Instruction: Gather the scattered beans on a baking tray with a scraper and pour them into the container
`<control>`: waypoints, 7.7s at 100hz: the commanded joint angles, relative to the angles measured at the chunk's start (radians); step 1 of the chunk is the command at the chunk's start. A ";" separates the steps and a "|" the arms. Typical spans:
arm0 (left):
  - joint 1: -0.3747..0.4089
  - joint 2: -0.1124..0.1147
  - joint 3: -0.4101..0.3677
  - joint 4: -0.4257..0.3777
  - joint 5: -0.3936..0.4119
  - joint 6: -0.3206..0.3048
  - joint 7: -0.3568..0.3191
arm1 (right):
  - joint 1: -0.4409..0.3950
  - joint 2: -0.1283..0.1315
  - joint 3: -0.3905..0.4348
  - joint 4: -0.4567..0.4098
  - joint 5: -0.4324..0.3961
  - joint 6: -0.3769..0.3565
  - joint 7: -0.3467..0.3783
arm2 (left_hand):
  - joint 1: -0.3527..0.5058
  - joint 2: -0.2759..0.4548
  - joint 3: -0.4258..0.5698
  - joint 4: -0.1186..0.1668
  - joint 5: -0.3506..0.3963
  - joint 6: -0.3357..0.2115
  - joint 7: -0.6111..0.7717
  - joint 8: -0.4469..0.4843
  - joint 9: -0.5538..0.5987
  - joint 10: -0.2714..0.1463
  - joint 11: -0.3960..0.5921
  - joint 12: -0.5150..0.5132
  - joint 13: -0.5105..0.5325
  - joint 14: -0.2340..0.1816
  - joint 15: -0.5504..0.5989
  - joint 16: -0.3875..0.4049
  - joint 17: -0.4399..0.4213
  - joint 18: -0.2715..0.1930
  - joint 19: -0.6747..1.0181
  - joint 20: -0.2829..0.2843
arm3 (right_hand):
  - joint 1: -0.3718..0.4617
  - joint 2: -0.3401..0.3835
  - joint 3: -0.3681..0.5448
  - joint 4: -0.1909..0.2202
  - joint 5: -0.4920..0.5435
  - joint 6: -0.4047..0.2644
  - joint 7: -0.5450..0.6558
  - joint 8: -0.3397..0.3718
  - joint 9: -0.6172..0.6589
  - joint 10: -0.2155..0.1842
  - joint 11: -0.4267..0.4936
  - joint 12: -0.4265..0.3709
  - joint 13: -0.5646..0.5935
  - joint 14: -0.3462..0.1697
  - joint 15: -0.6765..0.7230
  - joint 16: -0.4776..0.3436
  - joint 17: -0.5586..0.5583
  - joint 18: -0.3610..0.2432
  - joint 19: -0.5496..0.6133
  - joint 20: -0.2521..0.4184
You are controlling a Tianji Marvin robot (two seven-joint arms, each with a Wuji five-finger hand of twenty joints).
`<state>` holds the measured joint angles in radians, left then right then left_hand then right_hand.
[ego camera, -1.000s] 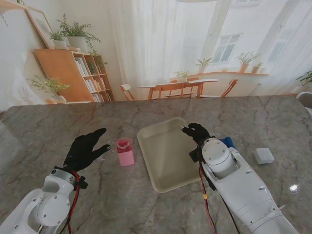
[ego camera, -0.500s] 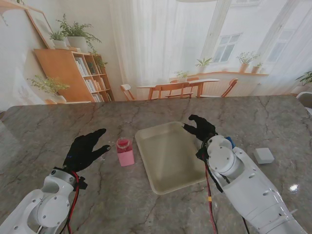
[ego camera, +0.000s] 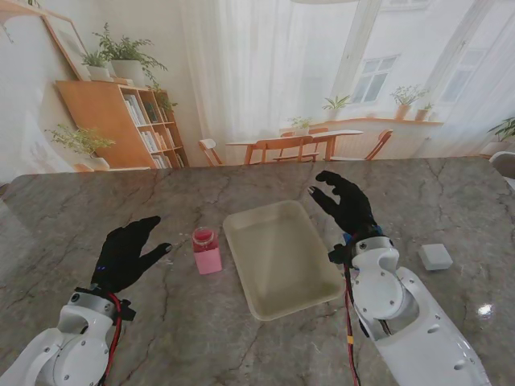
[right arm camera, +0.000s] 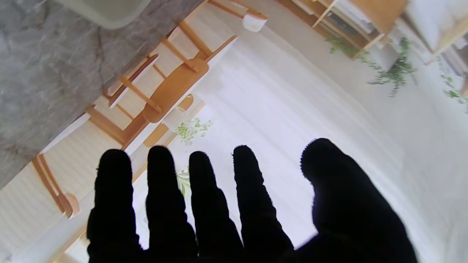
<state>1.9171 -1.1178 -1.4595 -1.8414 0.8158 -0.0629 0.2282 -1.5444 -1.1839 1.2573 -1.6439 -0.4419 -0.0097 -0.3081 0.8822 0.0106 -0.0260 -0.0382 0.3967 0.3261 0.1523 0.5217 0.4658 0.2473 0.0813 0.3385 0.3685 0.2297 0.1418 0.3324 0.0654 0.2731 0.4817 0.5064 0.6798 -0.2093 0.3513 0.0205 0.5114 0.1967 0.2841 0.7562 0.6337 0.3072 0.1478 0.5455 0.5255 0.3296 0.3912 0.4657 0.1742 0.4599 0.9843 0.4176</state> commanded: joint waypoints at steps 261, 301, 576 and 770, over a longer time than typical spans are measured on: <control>-0.388 0.036 0.214 0.473 -0.387 -0.175 -0.382 | -0.028 -0.035 -0.053 0.130 0.125 -0.083 -0.048 | -0.137 -0.216 -0.001 0.025 -0.255 0.139 -0.206 -0.540 -0.381 0.058 -0.096 -0.157 -0.332 0.002 -0.082 -0.139 -0.131 -0.042 -0.233 -0.205 | 0.024 0.016 -0.010 -0.021 0.124 -0.118 0.136 0.027 0.111 -0.110 0.117 0.027 0.112 -0.093 -0.034 0.017 0.043 -0.029 -0.014 -0.031; -0.449 0.031 0.254 0.548 -0.422 -0.235 -0.374 | -0.029 -0.034 -0.056 0.131 0.129 -0.077 -0.043 | -0.126 -0.237 0.000 0.024 -0.259 0.060 -0.207 -0.540 -0.368 0.033 -0.067 -0.104 -0.289 -0.015 -0.038 -0.118 -0.112 -0.058 -0.149 -0.199 | 0.029 0.019 -0.008 -0.024 0.125 -0.119 0.151 0.018 0.116 -0.110 0.122 0.029 0.115 -0.095 -0.025 0.020 0.044 -0.029 -0.010 -0.031; -0.373 -0.024 0.289 0.290 -0.424 -0.211 -0.141 | -0.088 0.090 0.245 -0.030 -0.179 -0.240 0.324 | 0.362 -0.351 0.004 0.011 0.100 -0.249 0.925 0.734 0.523 -0.277 0.175 0.752 0.470 -0.144 0.261 0.300 0.315 -0.113 0.505 0.150 | -0.049 0.013 -0.016 -0.022 -0.042 -0.122 0.013 -0.040 -0.029 -0.121 0.030 -0.020 -0.014 -0.097 -0.136 -0.033 -0.030 -0.073 -0.080 -0.043; -0.389 -0.020 0.327 0.299 -0.470 -0.179 -0.188 | 0.030 0.186 0.209 0.437 -0.720 0.142 0.471 | 0.363 -0.351 0.005 0.011 0.109 -0.239 0.908 0.753 0.529 -0.265 0.167 0.764 0.462 -0.132 0.272 0.314 0.311 -0.105 0.496 0.190 | 0.172 -0.152 0.088 0.005 -0.277 -0.010 0.215 0.377 -0.240 0.032 0.496 0.381 0.170 -0.145 0.590 0.105 0.514 -0.319 0.451 0.009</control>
<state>1.5286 -1.1359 -1.1344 -1.5404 0.3497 -0.2476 0.0416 -1.5036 -0.9943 1.4764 -1.2437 -1.1626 0.1249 0.1519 0.9960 -0.4719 -0.1928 -0.0438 0.3908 0.2201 0.7342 1.1483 0.8472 0.1251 0.0974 1.0031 0.7838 0.1174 0.3645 0.6280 0.3819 0.1535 0.9676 0.6653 0.7066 -0.2175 0.3383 0.0140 0.2107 0.1760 0.4476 1.0881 0.3727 0.3464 0.5282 0.9623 0.6366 0.2255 0.9490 0.5948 0.6096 0.1979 1.3873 0.4738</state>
